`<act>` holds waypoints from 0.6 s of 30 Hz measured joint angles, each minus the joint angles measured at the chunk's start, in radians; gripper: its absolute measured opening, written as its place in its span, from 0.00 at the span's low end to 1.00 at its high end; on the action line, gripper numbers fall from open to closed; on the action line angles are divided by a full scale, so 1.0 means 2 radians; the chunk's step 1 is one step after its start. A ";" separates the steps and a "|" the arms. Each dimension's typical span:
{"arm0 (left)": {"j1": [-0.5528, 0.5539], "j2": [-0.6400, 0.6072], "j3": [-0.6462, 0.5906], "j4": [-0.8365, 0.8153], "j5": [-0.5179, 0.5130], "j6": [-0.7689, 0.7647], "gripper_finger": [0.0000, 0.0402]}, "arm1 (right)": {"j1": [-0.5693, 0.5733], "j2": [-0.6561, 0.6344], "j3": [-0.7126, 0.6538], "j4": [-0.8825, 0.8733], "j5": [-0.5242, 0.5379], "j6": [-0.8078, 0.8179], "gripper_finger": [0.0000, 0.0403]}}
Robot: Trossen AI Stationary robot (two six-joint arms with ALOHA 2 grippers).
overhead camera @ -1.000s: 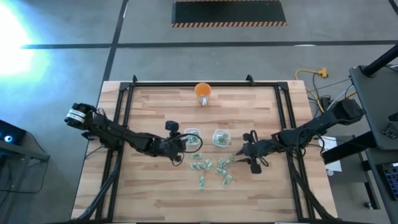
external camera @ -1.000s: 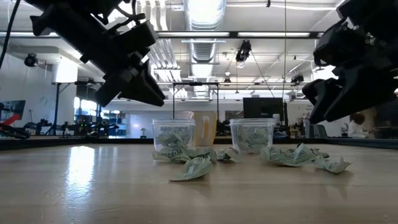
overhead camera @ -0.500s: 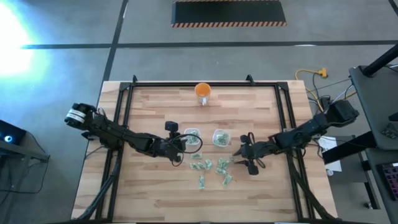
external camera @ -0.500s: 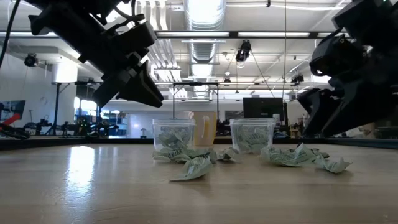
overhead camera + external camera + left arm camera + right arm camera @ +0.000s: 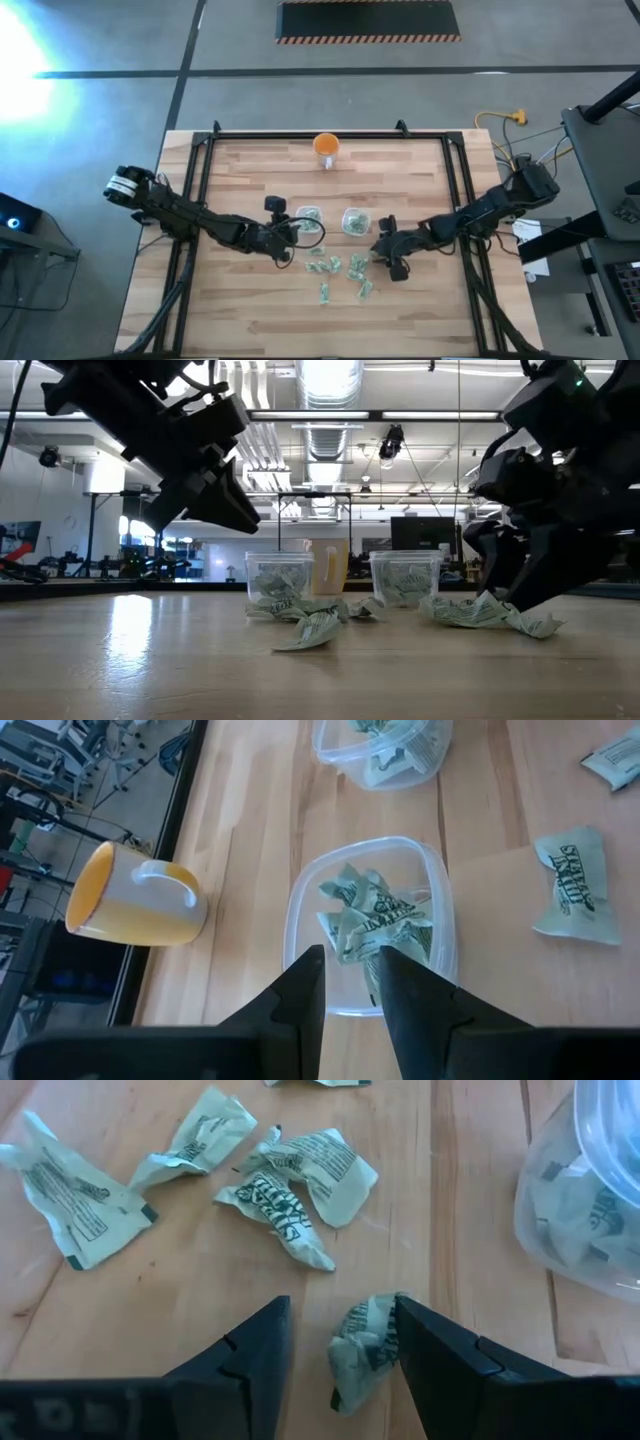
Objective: Pick and place Stevia / Truvia into bins
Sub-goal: Put the green stevia packet into the right transparent container
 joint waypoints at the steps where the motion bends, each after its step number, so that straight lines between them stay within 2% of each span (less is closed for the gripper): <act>1: 0.000 0.000 0.000 -0.001 0.000 -0.001 0.20 | -0.001 0.000 0.000 0.000 0.000 0.000 0.40; 6: 0.000 0.000 0.000 -0.007 0.000 -0.004 0.20 | -0.001 -0.004 -0.001 -0.003 0.000 -0.002 0.33; 18: 0.000 0.000 0.001 -0.006 0.000 -0.004 0.20 | -0.001 -0.032 -0.002 -0.030 0.001 -0.021 0.10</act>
